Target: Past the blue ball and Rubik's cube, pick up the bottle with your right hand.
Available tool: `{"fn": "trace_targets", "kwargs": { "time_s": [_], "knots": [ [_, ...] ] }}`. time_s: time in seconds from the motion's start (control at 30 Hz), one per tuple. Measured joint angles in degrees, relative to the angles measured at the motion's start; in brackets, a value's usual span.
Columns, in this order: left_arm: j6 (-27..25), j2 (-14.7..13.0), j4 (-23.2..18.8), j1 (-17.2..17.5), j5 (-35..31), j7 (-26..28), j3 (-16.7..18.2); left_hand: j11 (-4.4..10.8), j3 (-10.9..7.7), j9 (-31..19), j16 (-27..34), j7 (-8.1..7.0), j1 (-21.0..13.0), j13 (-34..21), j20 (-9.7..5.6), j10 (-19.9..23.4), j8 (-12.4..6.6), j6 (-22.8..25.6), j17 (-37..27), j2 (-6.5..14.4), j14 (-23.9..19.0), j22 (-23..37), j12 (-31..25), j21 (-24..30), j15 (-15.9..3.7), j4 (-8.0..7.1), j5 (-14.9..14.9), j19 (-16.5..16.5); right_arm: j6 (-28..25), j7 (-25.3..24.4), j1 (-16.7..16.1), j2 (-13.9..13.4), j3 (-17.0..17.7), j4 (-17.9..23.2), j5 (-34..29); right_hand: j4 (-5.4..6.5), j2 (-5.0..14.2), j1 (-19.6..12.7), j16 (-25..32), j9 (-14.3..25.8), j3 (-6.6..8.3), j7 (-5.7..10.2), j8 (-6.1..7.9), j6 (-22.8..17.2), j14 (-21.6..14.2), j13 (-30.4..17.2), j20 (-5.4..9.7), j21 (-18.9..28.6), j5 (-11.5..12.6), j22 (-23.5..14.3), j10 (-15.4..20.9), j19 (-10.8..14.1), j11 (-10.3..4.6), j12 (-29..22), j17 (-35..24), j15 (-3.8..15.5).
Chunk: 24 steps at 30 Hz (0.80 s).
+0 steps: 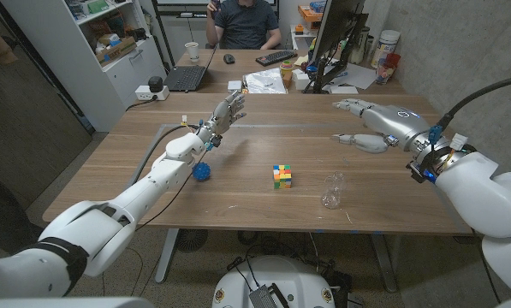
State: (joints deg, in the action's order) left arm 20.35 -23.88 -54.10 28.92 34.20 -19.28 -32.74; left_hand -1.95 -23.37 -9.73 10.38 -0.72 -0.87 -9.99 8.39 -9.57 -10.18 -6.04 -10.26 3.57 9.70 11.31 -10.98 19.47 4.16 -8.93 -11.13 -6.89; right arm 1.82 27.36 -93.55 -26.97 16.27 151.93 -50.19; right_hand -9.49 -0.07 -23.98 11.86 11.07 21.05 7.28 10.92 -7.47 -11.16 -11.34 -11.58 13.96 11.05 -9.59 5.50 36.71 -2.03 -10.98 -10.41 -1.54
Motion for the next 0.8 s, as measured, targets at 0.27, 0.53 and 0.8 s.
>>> {"fn": "trace_targets", "kwargs": {
  "time_s": [0.27,0.53,0.8],
  "knots": [
    [0.03,0.29,0.85,-0.88,-0.51,-0.69,-0.32,0.00,0.00,0.00,0.00,0.00,0.00,0.00,0.00,0.00,0.00,0.00,0.00,0.00,0.00,0.00,0.00,0.00,0.00,0.00,0.00,0.00,-3.41,3.93,1.09,-3.30,-1.41,-0.12,0.97,0.00,-0.08,-1.27,0.01,0.00,0.00,0.00,0.00,0.00,0.00,0.00,0.12,0.00,0.00,-0.01,-0.63,0.75,-0.02,0.00,0.00,0.00],
    [-0.31,0.32,0.91,-1.53,-1.12,-0.97,-0.74,0.00,0.00,0.00,0.00,0.00,0.00,0.00,0.00,0.00,0.00,0.00,0.00,0.00,0.00,0.00,0.00,0.00,0.00,0.00,0.00,0.00,-6.40,6.75,1.86,-6.53,-2.86,-0.54,2.29,-0.23,0.10,-2.14,0.02,0.00,0.23,-0.01,0.00,0.00,0.00,0.00,0.42,0.00,0.00,-0.01,-0.63,1.64,-0.01,0.00,0.00,0.00],
    [-0.82,0.32,0.94,-1.87,-1.51,-1.12,-1.10,0.00,0.23,0.00,0.00,0.00,0.00,0.00,0.00,0.00,0.00,0.00,0.00,0.00,0.00,0.00,0.00,0.00,0.00,-0.23,0.00,0.00,-9.04,8.24,2.41,-9.47,-4.40,-1.11,3.19,-0.47,0.45,-3.72,0.05,-0.01,0.48,-0.01,0.39,0.00,0.00,0.01,0.53,0.00,0.00,-0.01,-0.62,1.95,-0.01,0.00,0.00,0.00]
  ]
}}
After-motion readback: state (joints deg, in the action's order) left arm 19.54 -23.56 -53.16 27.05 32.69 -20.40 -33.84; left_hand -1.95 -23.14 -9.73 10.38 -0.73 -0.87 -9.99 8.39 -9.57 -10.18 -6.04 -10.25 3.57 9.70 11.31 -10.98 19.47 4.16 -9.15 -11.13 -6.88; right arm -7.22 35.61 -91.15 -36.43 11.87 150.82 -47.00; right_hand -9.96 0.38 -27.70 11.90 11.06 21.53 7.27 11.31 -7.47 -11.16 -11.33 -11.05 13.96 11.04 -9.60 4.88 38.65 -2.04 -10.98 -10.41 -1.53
